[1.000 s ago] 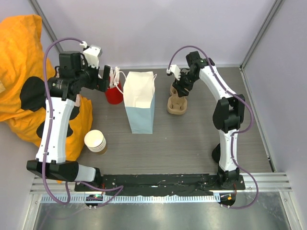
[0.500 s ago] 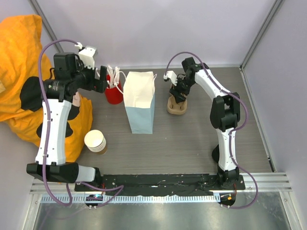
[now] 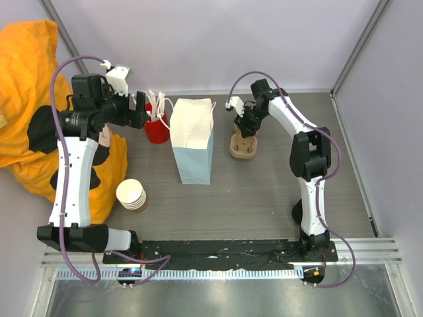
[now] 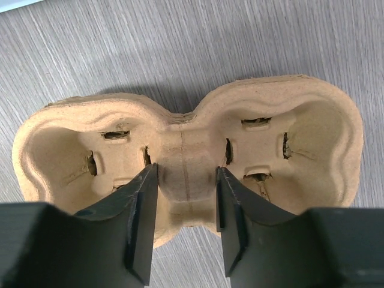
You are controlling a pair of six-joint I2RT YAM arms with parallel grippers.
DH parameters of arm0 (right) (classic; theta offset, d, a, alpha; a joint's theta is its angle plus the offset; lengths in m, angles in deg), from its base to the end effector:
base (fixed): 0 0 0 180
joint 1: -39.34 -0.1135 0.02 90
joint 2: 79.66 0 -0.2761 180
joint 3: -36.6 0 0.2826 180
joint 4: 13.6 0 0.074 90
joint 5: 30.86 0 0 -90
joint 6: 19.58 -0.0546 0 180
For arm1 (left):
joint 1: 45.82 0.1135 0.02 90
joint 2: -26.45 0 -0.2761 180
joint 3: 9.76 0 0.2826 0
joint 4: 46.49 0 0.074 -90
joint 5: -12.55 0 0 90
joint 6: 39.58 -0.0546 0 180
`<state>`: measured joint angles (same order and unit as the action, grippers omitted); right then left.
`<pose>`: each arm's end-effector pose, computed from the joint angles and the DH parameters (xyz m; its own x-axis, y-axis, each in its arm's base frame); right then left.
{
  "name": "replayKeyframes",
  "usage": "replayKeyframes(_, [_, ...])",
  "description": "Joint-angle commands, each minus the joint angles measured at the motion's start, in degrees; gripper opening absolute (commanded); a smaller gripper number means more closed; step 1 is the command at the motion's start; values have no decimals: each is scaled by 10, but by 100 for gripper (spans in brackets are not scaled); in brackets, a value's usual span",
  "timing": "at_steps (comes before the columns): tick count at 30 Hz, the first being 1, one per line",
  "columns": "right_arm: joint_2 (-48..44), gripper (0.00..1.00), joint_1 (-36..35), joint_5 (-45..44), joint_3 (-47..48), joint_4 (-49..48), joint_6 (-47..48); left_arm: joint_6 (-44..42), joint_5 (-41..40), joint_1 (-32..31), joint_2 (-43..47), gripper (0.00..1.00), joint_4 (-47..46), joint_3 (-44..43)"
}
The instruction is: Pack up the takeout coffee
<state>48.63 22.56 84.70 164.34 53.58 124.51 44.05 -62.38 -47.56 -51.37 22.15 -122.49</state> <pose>0.4914 0.1728 0.2134 -0.1819 -0.8180 -0.5457 -0.9622 0.2625 -0.0728 0.2983 -0.0233 0.4747 -0.5244 0.1231 -0.8425 0.3055 0.9508 -0.0512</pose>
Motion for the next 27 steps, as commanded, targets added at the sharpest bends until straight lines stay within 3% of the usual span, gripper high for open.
replayKeyframes(1, [-14,37,-4,10,-3,-9,2,8,19,7,16,100,-20,5])
replayKeyframes(8, [-16,27,-4,7,-3,-9,1,13,28,10,16,100,-20,8])
replayKeyframes(27, [-78,27,-3,0,13,3,-12,17,44,13,16,100,-21,6])
